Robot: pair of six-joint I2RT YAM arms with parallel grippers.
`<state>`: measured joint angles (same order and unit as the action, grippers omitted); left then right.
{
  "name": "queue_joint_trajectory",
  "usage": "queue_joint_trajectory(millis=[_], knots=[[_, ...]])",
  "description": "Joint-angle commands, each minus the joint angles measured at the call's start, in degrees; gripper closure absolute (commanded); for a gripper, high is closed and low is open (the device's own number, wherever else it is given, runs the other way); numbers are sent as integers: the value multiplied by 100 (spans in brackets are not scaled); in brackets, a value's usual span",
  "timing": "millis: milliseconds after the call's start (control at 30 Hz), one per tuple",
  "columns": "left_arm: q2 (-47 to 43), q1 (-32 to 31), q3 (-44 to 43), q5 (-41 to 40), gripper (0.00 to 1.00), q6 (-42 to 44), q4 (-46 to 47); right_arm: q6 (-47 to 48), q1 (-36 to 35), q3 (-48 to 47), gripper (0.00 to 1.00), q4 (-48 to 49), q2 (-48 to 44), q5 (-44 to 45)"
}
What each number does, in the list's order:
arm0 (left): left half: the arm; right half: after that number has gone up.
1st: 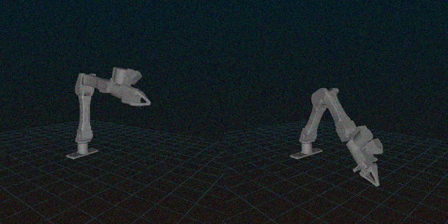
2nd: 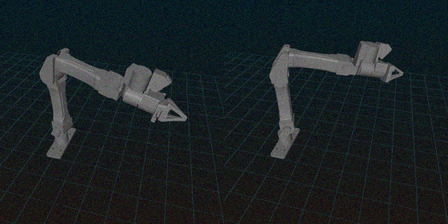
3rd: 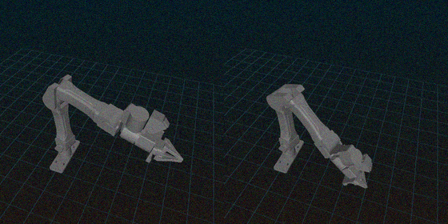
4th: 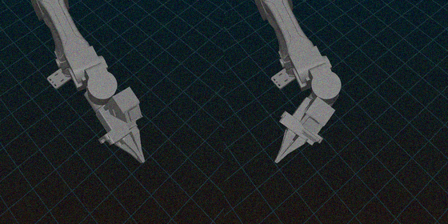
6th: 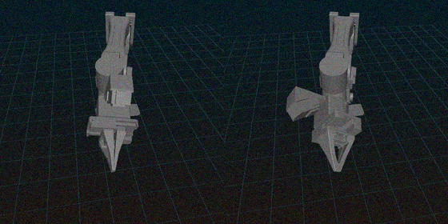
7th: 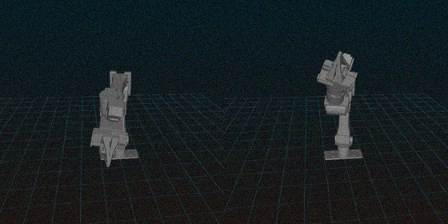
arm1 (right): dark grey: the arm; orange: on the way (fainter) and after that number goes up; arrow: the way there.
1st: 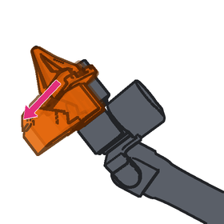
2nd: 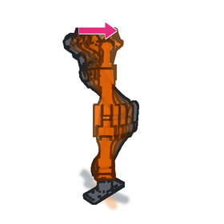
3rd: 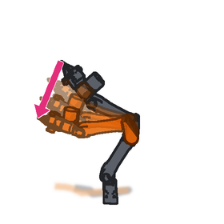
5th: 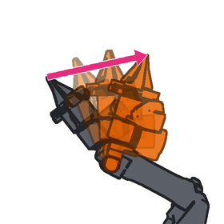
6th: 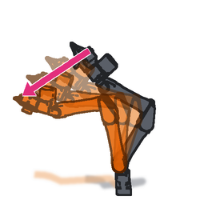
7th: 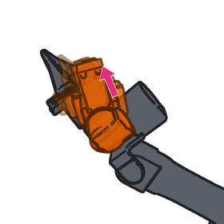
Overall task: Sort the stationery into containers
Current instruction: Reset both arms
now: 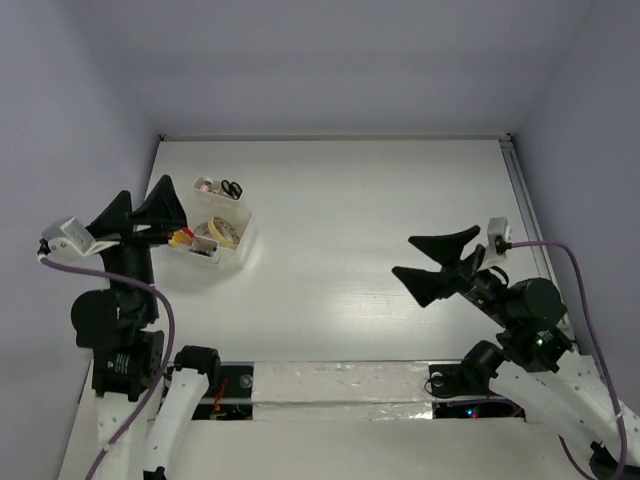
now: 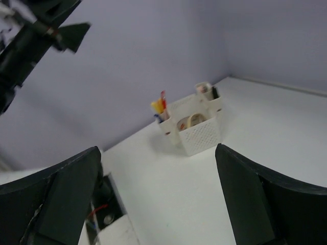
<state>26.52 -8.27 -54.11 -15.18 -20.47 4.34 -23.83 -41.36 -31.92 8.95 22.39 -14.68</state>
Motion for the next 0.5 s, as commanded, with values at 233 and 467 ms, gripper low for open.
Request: queue_joint_trajectory(millis=[233, 467], knots=[[-989, -16, 707, 1905, 1, -213, -381, 353, -47, -368, 0, -1114, -569, 3847], [-1606, -103, 1517, 1774, 1, 43, -425, -50, -47, -236, 0, -1396, -411, 4263]])
